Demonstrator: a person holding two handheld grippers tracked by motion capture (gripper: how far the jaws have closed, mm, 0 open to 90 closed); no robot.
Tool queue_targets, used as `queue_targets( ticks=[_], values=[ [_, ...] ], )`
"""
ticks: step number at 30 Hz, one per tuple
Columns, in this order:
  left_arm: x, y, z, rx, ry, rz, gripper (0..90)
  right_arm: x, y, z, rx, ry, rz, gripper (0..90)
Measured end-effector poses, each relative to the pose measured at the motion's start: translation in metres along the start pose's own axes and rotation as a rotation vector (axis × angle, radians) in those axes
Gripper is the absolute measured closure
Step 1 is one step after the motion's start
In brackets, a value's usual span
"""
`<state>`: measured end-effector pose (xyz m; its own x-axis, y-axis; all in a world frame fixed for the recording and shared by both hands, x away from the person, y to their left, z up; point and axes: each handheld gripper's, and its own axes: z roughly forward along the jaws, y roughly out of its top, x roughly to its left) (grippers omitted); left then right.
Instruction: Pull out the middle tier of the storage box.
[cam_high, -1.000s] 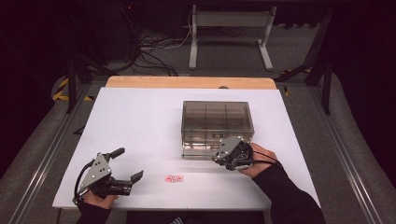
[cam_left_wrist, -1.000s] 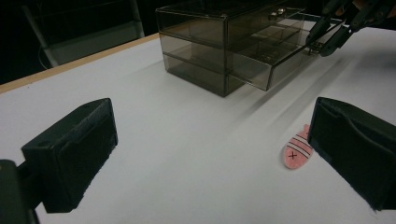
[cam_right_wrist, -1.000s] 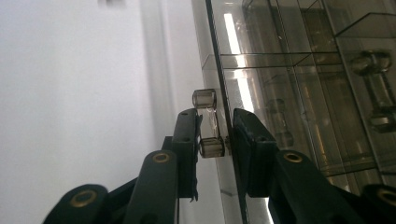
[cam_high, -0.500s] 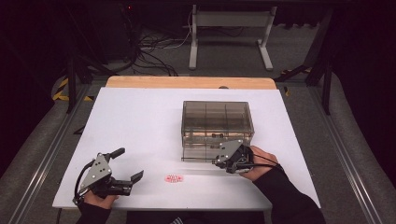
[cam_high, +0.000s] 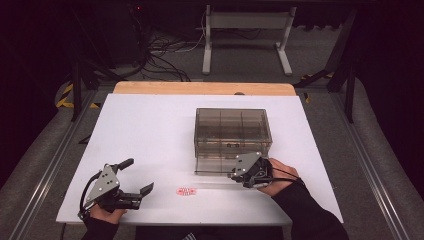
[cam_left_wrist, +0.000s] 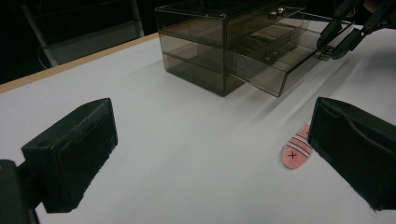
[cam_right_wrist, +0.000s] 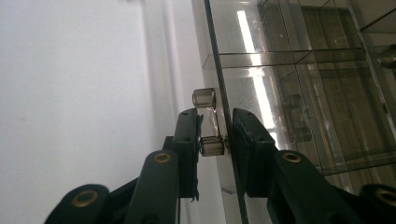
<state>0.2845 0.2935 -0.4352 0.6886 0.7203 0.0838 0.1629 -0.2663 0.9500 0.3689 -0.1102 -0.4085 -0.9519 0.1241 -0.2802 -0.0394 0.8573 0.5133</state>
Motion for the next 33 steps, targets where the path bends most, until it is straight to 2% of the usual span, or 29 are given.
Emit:
queue_targets(
  ticks=[16,23,27,33],
  values=[
    [0.000,0.000,0.000,-0.001,0.000,-0.003,2.4,0.002,-0.001,-0.002,-0.024,-0.010,0.004,71.4],
    [0.000,0.000,0.001,-0.001,0.000,-0.001,2.4,0.003,0.001,-0.009,-0.060,-0.015,0.022,62.7],
    [0.001,0.000,0.002,-0.001,0.000,-0.004,2.4,0.007,0.006,-0.013,-0.117,-0.010,0.037,55.6],
    [0.002,0.000,0.007,0.005,-0.005,-0.003,2.4,0.012,0.014,-0.016,-0.167,0.023,0.075,41.8]
  ],
)
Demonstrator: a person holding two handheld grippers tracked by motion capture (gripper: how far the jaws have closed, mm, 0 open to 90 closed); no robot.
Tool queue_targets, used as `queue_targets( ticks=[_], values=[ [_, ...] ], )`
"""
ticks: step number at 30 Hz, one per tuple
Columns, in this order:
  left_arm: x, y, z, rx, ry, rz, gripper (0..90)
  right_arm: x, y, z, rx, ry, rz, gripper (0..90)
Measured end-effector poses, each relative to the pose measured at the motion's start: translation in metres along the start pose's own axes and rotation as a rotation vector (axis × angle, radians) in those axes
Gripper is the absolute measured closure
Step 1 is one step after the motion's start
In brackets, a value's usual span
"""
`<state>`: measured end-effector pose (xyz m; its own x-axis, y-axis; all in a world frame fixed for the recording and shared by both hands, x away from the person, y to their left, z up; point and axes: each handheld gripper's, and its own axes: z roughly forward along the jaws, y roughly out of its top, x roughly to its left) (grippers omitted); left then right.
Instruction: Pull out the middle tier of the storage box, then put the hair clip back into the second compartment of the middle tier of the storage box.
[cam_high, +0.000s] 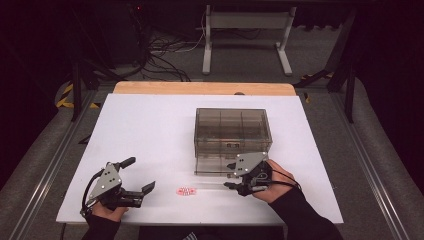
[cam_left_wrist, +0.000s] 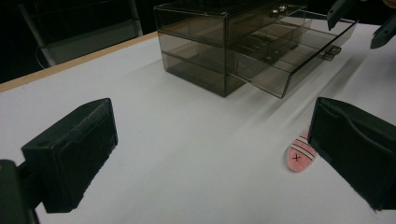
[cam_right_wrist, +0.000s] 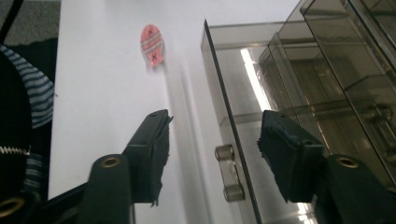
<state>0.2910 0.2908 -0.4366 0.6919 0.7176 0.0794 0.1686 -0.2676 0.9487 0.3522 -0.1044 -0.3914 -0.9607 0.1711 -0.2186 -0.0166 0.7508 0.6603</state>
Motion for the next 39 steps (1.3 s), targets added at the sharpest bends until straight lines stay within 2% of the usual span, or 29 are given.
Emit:
queue_targets(
  ticks=[3,7,15,29,39],
  values=[
    [0.002,0.000,0.000,-0.010,0.007,0.001,2.4,0.002,0.003,0.000,-0.019,0.003,0.016,38.7],
    [0.003,0.001,0.000,-0.014,0.006,-0.007,2.1,0.008,0.011,0.006,-0.080,-0.009,0.080,34.8],
    [0.002,0.002,0.001,-0.015,-0.002,-0.006,2.1,0.019,0.023,0.021,-0.093,-0.015,0.111,34.5],
    [0.002,0.002,0.001,-0.017,-0.004,-0.002,2.1,0.034,0.039,0.041,-0.085,-0.008,0.101,35.8],
    [0.002,0.002,0.002,-0.015,-0.008,-0.001,2.1,0.043,0.048,0.057,-0.064,0.016,0.089,36.5]
  ],
)
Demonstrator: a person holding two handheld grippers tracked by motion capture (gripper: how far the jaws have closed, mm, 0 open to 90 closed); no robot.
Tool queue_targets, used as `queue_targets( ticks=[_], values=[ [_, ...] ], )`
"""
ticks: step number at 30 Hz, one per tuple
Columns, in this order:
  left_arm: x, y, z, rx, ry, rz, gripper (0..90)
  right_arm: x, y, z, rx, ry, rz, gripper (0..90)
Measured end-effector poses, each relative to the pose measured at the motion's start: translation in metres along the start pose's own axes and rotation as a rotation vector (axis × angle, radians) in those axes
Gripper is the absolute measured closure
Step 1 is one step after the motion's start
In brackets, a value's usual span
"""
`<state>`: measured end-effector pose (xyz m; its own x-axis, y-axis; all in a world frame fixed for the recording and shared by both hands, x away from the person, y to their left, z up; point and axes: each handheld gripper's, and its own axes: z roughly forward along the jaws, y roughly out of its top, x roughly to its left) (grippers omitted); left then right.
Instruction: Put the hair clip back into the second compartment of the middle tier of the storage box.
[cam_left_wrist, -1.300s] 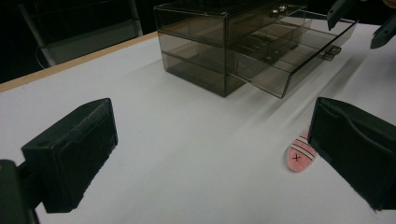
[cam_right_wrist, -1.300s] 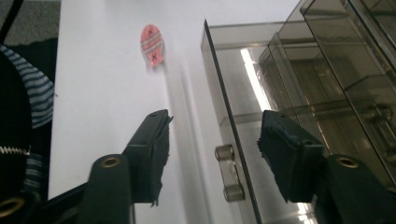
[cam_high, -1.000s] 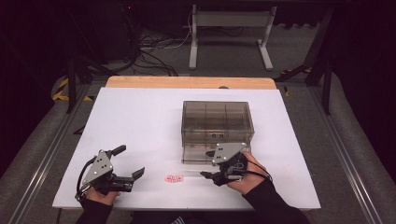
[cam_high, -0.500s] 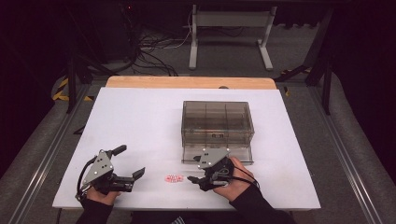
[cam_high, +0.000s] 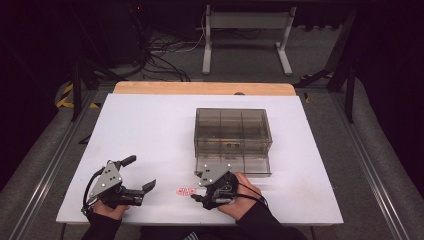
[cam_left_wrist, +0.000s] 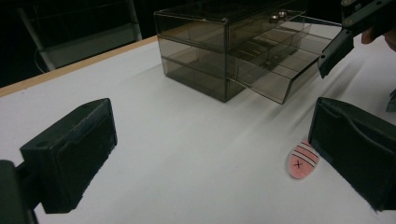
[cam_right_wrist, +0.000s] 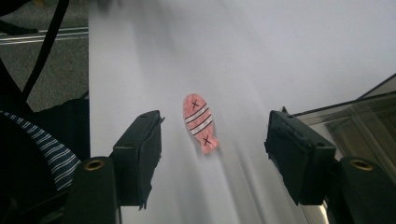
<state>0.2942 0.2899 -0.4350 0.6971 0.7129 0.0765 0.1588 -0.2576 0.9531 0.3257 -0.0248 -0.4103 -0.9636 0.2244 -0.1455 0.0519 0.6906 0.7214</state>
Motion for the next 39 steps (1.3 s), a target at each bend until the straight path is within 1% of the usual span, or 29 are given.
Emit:
queue_targets(
  ticks=[9,16,28,32,39],
  values=[
    [0.000,0.000,0.000,-0.003,0.000,0.004,2.1,0.005,0.003,0.014,0.028,0.016,-0.013,38.5],
    [0.000,0.000,0.000,-0.002,-0.002,0.003,2.1,0.005,0.005,0.022,0.043,0.024,-0.014,40.2],
    [0.000,0.001,0.000,-0.004,-0.002,0.005,2.1,0.005,0.006,0.033,0.068,0.019,-0.008,43.1],
    [0.000,0.001,0.000,-0.004,-0.006,0.003,2.1,0.004,0.007,0.036,0.075,0.020,-0.012,45.0],
    [0.000,0.001,-0.001,-0.006,-0.005,0.008,2.1,0.007,0.008,0.046,0.107,0.013,-0.027,49.5]
  ],
)
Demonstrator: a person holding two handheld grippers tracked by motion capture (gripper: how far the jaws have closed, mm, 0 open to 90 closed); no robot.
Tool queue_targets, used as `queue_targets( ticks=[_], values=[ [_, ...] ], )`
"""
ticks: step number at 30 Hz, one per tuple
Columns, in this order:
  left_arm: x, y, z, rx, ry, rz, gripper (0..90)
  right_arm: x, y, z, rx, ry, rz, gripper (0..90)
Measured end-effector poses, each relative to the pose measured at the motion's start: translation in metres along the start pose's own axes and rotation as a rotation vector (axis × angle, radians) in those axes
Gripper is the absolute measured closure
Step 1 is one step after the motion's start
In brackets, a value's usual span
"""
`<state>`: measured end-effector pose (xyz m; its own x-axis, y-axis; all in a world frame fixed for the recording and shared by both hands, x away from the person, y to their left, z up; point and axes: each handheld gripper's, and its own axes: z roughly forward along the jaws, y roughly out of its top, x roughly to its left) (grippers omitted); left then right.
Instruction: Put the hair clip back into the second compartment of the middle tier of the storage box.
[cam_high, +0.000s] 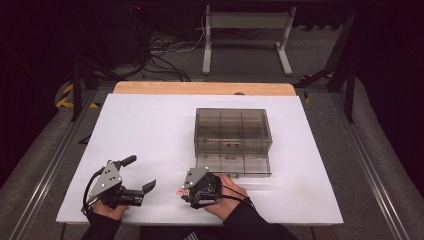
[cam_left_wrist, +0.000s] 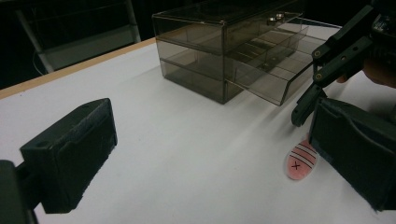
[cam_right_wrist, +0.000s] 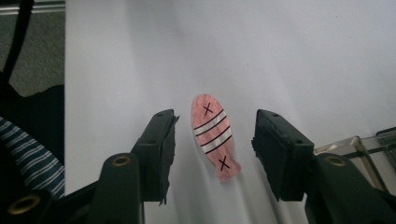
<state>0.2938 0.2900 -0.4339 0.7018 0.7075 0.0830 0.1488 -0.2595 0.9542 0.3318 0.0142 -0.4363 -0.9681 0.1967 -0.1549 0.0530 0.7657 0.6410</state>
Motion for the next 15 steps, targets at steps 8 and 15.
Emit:
queue_targets(
  ticks=[8,15],
  values=[
    [0.000,0.000,0.000,-0.001,-0.002,0.001,2.1,0.002,0.001,0.008,0.039,-0.021,-0.013,57.7],
    [0.000,0.000,0.001,-0.001,-0.005,-0.002,2.0,0.001,0.001,0.012,0.059,-0.026,-0.016,66.0]
  ],
)
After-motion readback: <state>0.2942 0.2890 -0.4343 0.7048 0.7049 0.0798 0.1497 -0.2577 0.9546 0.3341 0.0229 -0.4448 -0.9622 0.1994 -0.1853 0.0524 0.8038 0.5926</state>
